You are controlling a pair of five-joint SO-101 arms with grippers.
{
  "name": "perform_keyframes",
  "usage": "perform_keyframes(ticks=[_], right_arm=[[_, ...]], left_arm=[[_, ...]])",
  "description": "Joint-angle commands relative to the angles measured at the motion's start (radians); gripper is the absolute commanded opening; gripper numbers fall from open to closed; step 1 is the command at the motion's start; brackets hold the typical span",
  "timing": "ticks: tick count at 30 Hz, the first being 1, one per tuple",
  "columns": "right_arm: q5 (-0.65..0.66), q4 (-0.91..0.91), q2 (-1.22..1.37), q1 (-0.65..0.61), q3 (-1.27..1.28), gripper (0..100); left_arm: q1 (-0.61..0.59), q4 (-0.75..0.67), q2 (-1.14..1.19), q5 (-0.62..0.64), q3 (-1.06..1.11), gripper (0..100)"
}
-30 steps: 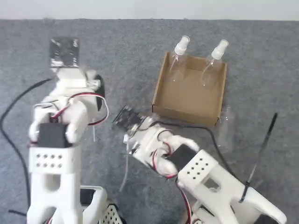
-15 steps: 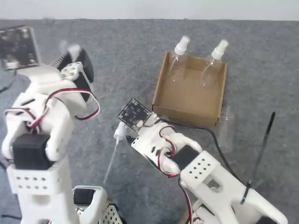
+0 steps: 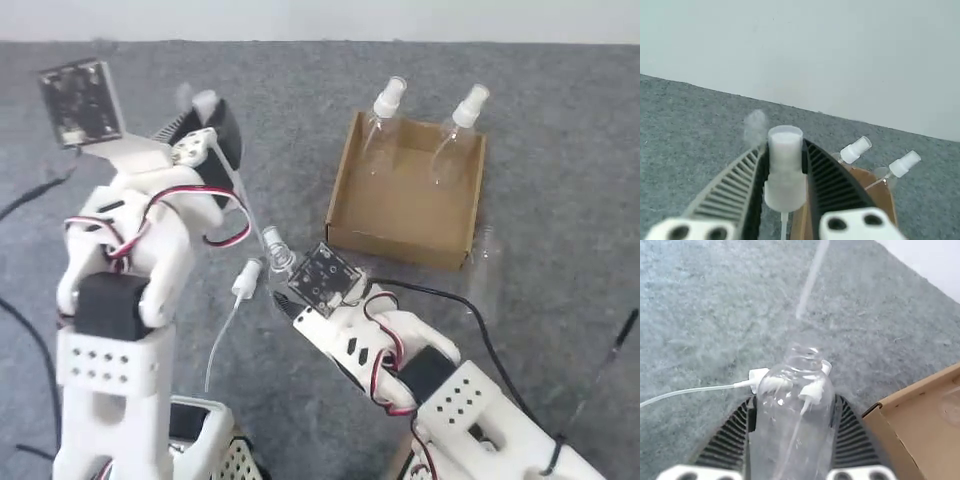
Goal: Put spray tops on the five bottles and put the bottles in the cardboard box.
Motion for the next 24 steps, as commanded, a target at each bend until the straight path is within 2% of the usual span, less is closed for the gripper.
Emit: perform_keyframes(ticks=[1,8,16,24], right_arm=[[-0.008,-0.019,-0.054,0.013,-0.009,0.6],[-0.008,-0.018,-0.053,0.013,-0.008,0.6],[-0.008,-0.027,-0.053,0.013,0.008,0.6],[-0.008,-0.027,-0.059,0.015,0.014,0.6]], left_arm=[[0.011,-0.087,-0.021,0.011,0.045,1],[0.012,-0.091,-0.026,0.012,0.105,1],[0.112,-0.095,-0.026,0.044,0.114,1],[0.118,-0.091,-0.026,0.046,0.170,1]])
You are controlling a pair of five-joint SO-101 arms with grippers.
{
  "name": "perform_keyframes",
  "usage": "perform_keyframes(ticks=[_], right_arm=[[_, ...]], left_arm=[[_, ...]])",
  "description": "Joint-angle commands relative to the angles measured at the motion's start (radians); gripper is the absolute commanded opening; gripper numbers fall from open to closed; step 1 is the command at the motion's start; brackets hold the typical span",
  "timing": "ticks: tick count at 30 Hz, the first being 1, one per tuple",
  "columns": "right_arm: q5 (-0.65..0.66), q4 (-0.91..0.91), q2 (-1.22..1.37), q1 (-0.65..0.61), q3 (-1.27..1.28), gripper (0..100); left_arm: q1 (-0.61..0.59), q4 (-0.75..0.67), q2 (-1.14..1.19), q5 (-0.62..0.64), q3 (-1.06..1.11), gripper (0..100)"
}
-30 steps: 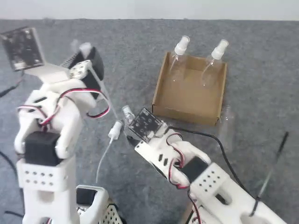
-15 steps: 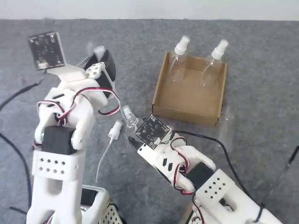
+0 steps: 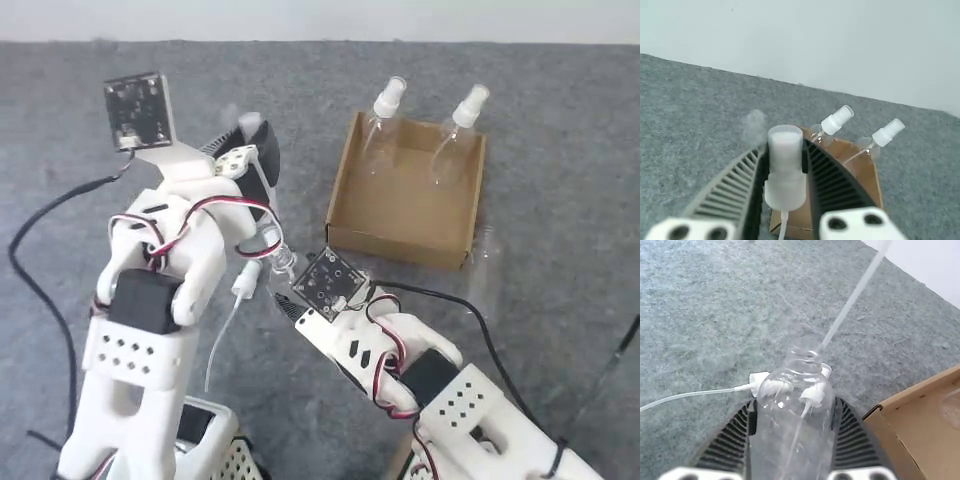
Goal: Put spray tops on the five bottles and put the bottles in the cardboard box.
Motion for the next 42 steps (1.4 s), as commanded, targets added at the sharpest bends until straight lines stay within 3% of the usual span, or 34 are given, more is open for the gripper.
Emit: perform_keyframes(ticks=[1,7,14,19,28,33,42], right_arm=[[-0.008,-0.027,-0.036,0.015,-0.006,0.6],[-0.008,-0.027,-0.033,0.019,-0.006,0.6],[-0.008,-0.027,-0.030,0.019,-0.006,0.6],[-0.008,-0.025,-0.030,0.019,-0.006,0.6],[-0.008,-0.022,-0.031,0.018,-0.006,0.6],[-0.008,-0.021,-0.031,0.018,-0.006,0.6],[-0.008,-0.019,-0.030,0.019,-0.006,0.6]], left_arm=[[0.005,-0.018,-0.026,0.011,0.051,1],[-0.006,-0.018,-0.029,0.005,0.079,1],[-0.138,-0.006,-0.064,-0.040,-0.134,1],[-0.146,0.041,-0.066,-0.040,-0.206,1],[-0.060,0.061,-0.064,-0.038,-0.136,1],[-0.055,-0.006,-0.071,-0.038,-0.022,1],[-0.054,0.005,-0.072,-0.038,0.045,1]])
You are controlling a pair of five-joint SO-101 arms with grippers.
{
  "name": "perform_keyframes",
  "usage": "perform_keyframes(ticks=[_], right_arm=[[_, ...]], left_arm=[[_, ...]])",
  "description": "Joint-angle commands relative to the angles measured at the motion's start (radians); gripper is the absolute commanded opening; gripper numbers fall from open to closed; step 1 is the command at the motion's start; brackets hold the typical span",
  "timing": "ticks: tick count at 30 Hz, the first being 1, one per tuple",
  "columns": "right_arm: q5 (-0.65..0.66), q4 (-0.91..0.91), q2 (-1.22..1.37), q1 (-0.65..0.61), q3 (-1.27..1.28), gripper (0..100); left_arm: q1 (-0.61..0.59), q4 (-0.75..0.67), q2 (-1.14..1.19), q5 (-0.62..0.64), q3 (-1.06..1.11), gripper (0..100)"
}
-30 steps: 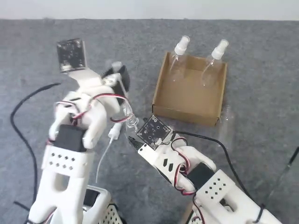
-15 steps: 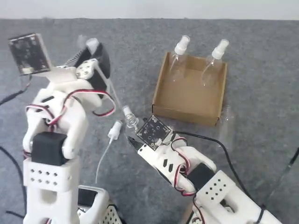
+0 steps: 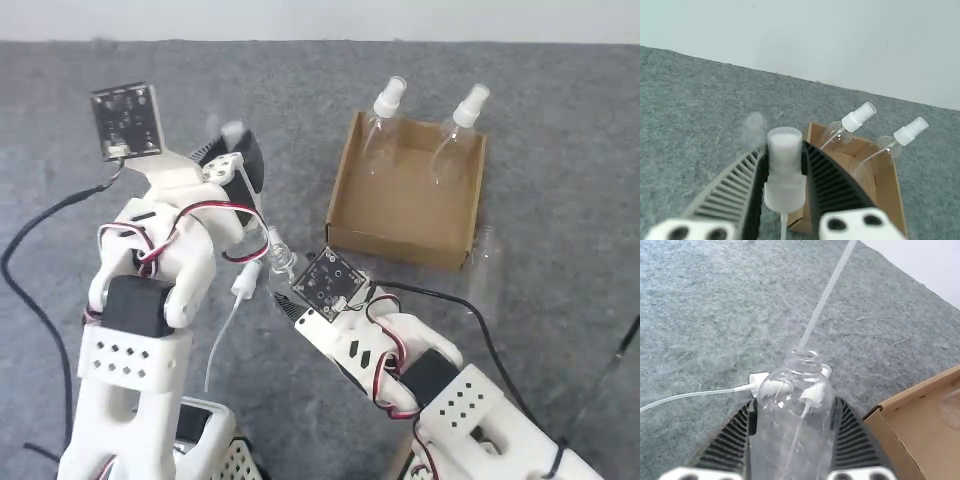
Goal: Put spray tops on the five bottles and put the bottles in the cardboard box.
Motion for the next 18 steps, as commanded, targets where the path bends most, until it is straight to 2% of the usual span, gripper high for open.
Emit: perform_keyframes(ticks=[1,5,9,13,18], right_arm=[[0.000,-0.013,-0.035,0.015,-0.003,0.6],[0.002,-0.019,-0.039,0.012,0.023,0.6],[-0.005,-0.027,-0.039,0.013,0.020,0.6],[-0.009,-0.117,-0.039,0.019,0.046,0.6],[-0.107,-0.242,-0.039,0.019,0.103,0.6]], left_arm=[[0.005,-0.003,-0.034,-0.006,-0.002,1],[0.006,0.083,-0.034,-0.015,-0.004,1],[0.008,0.118,-0.035,-0.094,0.007,1],[0.069,0.120,-0.035,-0.098,0.039,1],[0.114,0.118,-0.035,-0.100,0.076,1]])
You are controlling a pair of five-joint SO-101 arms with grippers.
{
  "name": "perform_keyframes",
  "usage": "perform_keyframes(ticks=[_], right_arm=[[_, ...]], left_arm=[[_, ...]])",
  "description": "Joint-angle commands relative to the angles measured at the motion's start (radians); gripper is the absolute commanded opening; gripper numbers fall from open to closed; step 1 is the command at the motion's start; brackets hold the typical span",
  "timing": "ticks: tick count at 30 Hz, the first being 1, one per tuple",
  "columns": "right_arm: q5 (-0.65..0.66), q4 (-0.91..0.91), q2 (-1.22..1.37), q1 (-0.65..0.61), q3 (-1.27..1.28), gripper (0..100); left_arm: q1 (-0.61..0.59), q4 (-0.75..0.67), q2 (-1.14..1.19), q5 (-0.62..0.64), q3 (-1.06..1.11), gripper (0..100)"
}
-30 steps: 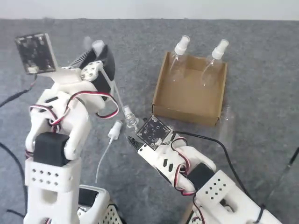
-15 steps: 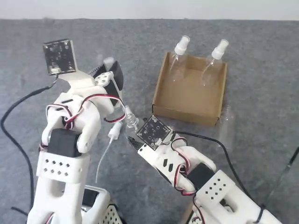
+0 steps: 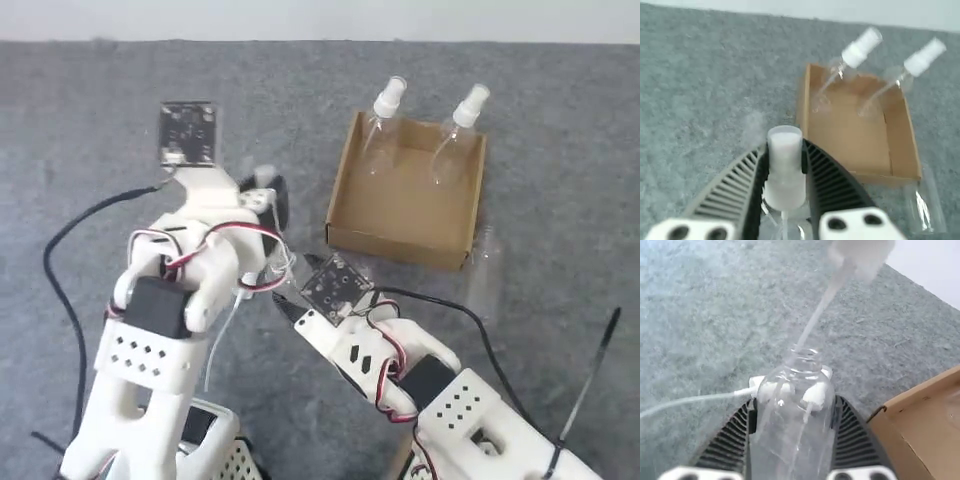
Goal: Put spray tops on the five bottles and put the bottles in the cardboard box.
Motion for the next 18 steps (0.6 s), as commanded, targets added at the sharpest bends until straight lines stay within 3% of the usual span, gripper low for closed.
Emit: perform_keyframes(ticks=[1,5,10,15,18], right_arm=[[-0.080,-0.102,-0.039,0.021,0.009,0.6],[-0.081,-0.111,-0.039,0.021,0.012,0.6],[-0.081,-0.111,-0.039,0.021,0.012,0.6],[-0.081,-0.110,-0.039,0.021,0.012,0.6],[-0.081,-0.107,-0.039,0.021,0.012,0.6]], left_arm=[[0.009,0.003,-0.035,-0.011,0.001,1],[-0.018,0.005,-0.057,-0.014,0.015,1],[-0.012,-0.005,-0.206,-0.124,0.117,2],[-0.011,-0.003,-0.310,-0.161,0.183,16],[-0.018,-0.003,-0.316,-0.163,0.183,18]])
